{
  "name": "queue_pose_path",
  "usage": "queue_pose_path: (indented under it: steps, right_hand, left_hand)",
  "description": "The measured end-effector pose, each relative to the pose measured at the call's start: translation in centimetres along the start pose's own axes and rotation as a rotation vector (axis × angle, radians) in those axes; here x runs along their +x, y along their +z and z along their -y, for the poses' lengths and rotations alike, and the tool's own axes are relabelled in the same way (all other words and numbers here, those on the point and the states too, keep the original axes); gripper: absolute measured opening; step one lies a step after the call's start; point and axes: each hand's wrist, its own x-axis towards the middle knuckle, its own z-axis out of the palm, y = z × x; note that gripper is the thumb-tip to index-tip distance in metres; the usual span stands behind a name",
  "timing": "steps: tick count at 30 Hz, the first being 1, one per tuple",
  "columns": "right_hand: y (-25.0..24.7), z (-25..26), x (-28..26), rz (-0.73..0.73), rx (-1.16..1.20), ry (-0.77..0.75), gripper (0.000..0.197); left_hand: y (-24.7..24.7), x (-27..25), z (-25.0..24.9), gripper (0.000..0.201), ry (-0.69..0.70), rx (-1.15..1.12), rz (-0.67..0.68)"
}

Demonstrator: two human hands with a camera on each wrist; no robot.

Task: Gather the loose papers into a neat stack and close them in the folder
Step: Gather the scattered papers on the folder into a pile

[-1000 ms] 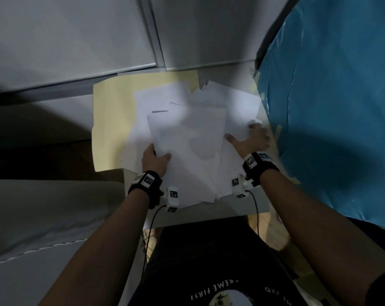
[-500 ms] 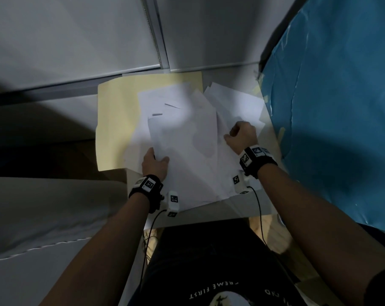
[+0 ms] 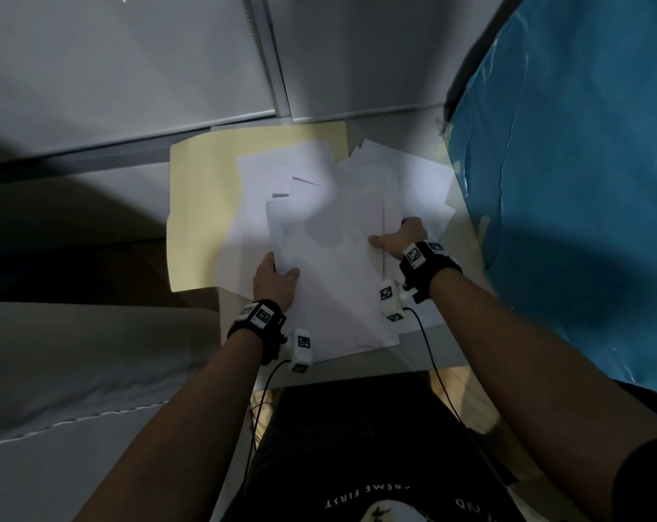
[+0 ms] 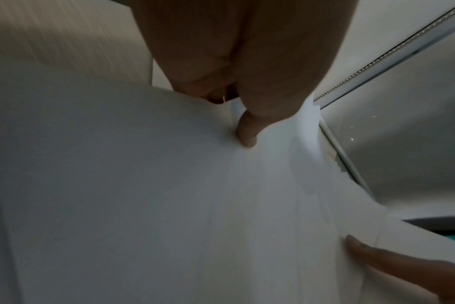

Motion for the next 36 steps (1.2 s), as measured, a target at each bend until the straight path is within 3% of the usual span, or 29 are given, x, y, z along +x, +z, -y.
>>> queue_pose_path:
  steps: [3,10,14,18,21,22,25,26,28,30,32,34,36]
  right_hand:
    - [-1.0,0.2,-0.3,0.045,0.121,-0.047,0.081]
    - [-6.1,-0.7,-1.5,-0.171,0.258,-0.091,0.061]
    - [-9.1,-0.3,-1.9,-0.266,0.209,-0.101,0.049]
    - [-9.7,1.1,-3.4,-0.259,-0.04,-0.234,0.055]
    - [-11.4,2.3,-4.6,-0.443,-0.005,-0.403,0.038]
    - [-12.1,2.6,-4.5,-0.52,0.14,-0.412,0.044]
    - [-13.8,3.9,-4.4,-0.647,0.595,-0.352,0.091]
    - [-13.9,4.2,-4.2,-0.619,0.69,-0.334,0.095]
    - [-13.0,4.4,-4.7,-0.502,0.733,-0.302,0.082]
    - [-10.7,3.8,-4.8,-0.386,0.711,-0.234,0.078]
    - [-8.1,2.1,-4.6,-0.222,0.711,-0.146,0.081]
    - [-6.3,0.1,-4.2,-0.109,0.492,-0.126,0.074]
    - [-5.6,-1.4,-3.8,-0.071,0.252,-0.19,0.065]
  left_hand:
    - [-0.1,0.2,0.0,0.037,0.006,0.013,0.003]
    - [0.0,0.1,-0.3,0.025,0.006,0.046,-0.026]
    - [0.3,-0.2,-0.7,0.046,-0.013,0.072,-0.047]
    - [0.9,-0.3,-0.9,0.066,0.008,0.011,-0.041]
    - [1.2,-0.3,-0.7,0.076,0.003,-0.035,-0.06]
    - [1.1,-0.5,-0.8,0.089,0.014,-0.077,-0.073]
    - [0.9,-0.9,-0.9,0.12,0.216,-0.125,-0.09]
    - [0.8,-0.9,-0.9,0.116,0.264,-0.102,-0.079]
    - [0.9,-0.2,-1.1,0.082,0.279,-0.04,-0.045]
    - [1.2,0.3,-1.3,0.04,0.225,-0.009,-0.015]
    - [1.4,0.6,-1.3,0.019,0.116,-0.035,-0.01]
    - [0.7,1.1,-1.0,0.017,-0.062,-0.182,0.045]
    - [-0.2,1.2,-1.2,0.058,-0.229,-0.451,0.192]
